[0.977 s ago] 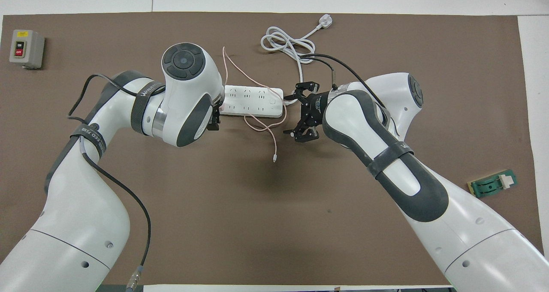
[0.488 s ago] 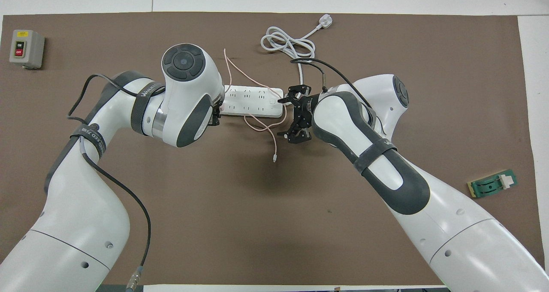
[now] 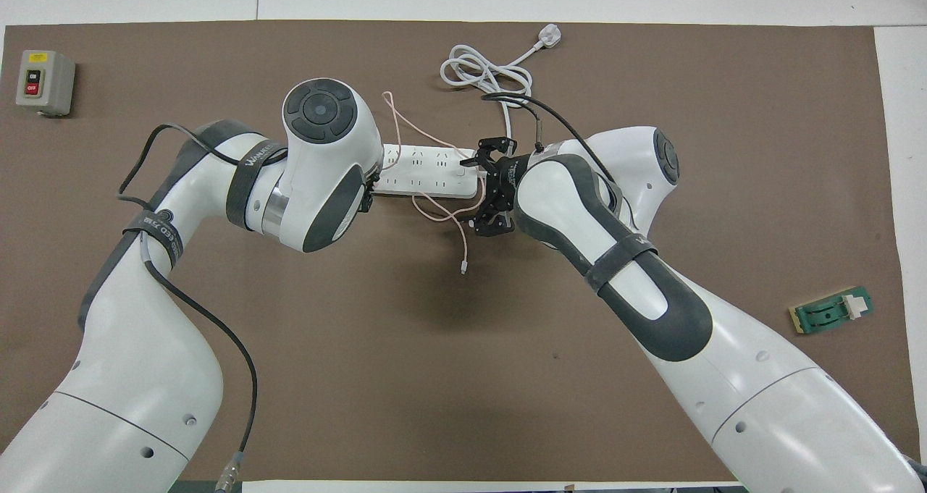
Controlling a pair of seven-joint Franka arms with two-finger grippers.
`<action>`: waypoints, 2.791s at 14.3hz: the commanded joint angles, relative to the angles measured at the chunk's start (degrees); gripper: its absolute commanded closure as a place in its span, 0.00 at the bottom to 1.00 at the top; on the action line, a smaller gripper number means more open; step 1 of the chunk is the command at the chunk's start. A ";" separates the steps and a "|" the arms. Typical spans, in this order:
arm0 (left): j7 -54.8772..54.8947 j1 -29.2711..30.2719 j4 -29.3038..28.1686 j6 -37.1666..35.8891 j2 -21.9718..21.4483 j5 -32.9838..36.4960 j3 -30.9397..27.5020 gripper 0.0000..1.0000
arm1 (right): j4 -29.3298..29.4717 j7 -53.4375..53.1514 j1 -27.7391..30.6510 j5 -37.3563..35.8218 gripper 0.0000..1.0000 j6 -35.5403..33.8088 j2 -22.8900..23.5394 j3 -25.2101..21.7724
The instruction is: Unplug charger and place it aside
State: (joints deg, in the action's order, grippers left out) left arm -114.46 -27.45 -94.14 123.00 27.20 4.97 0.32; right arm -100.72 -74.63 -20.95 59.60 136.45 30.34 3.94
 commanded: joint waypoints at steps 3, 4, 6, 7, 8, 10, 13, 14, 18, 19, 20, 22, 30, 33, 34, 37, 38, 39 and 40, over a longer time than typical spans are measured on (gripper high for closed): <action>-1.29 -0.76 -2.63 1.11 -2.06 1.18 -0.76 1.00 | 6.49 -0.43 0.29 -0.80 0.00 -2.33 5.69 0.11; -0.68 -0.68 -2.36 0.50 -2.15 1.18 -0.76 1.00 | 6.93 -0.26 0.29 -1.76 0.00 -2.41 5.87 0.11; 1.16 -0.50 -1.84 -0.82 -3.20 1.18 -0.85 1.00 | 7.29 -0.17 0.29 -3.08 0.00 -2.68 6.39 0.11; 1.52 -0.41 -0.96 -1.70 -3.21 1.18 -0.85 1.00 | 7.29 0.35 0.29 -4.31 0.00 -2.85 6.83 0.11; 1.70 -0.41 0.00 -2.84 -3.21 1.18 -0.85 1.00 | 7.55 1.32 0.55 -6.84 0.00 -3.29 7.27 0.11; 2.49 -0.32 2.02 -5.56 -3.29 1.10 -0.93 1.00 | 9.57 2.73 0.91 -9.15 0.00 -4.78 7.80 0.11; 3.19 0.20 5.28 -9.43 -3.21 0.92 -0.94 1.00 | 10.27 4.14 1.52 -9.85 0.00 -6.62 8.59 0.02; 3.19 0.20 5.63 -9.79 -3.21 0.83 -0.94 1.00 | 10.80 4.23 1.44 -9.86 0.00 -6.72 8.68 0.02; 3.10 0.20 5.64 -9.88 -3.21 0.74 -0.94 1.00 | 12.65 4.14 0.82 -9.51 0.00 -6.29 9.38 0.02; 3.10 0.20 5.64 -9.88 -3.21 0.74 -0.94 1.00 | 12.56 4.14 0.82 -9.51 0.00 -6.11 9.30 0.02; 3.10 0.20 5.64 -9.88 -3.12 0.74 -0.94 1.00 | 12.56 4.14 0.82 -9.51 0.00 -6.19 9.38 0.02; 3.10 0.20 5.64 -9.88 -3.21 0.74 -0.94 1.00 | 12.47 4.14 0.82 -9.51 0.00 -6.20 9.30 0.02; 4.33 0.20 5.81 -10.23 -3.21 0.74 -0.94 1.00 | 12.30 3.70 1.70 -9.50 0.00 -8.65 6.76 -0.07; 8.62 0.73 9.58 -15.92 -3.21 0.57 -0.94 1.00 | 11.07 4.05 2.40 -10.81 0.00 -11.64 2.46 -0.77; 11.16 1.43 10.55 -18.03 -3.29 0.31 -0.94 1.00 | 10.98 4.05 2.92 -12.82 0.00 -12.86 1.14 -0.69; 20.03 2.92 13.36 -23.75 -4.08 0.13 -1.11 1.00 | 11.07 4.23 4.42 -19.76 0.00 -18.39 -3.78 -0.68; 23.37 3.10 13.46 -24.81 -4.96 0.04 -1.11 1.00 | 10.72 4.23 4.42 -22.40 0.00 -19.89 -5.71 -0.68; 26.63 3.97 13.46 -25.35 -6.09 0.13 -1.11 1.00 | 10.37 4.23 4.42 -25.04 0.00 -21.56 -7.91 -0.68; 30.14 4.42 13.46 -25.70 -7.24 0.22 -1.11 1.00 | 10.28 4.23 4.42 -28.02 0.00 -23.23 -10.11 -0.68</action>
State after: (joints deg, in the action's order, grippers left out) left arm -90.70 -24.07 -80.79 99.86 22.69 5.04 -0.91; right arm -88.28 -71.07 -16.74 36.39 115.56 25.22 2.88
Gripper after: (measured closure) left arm 0.661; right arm 0.000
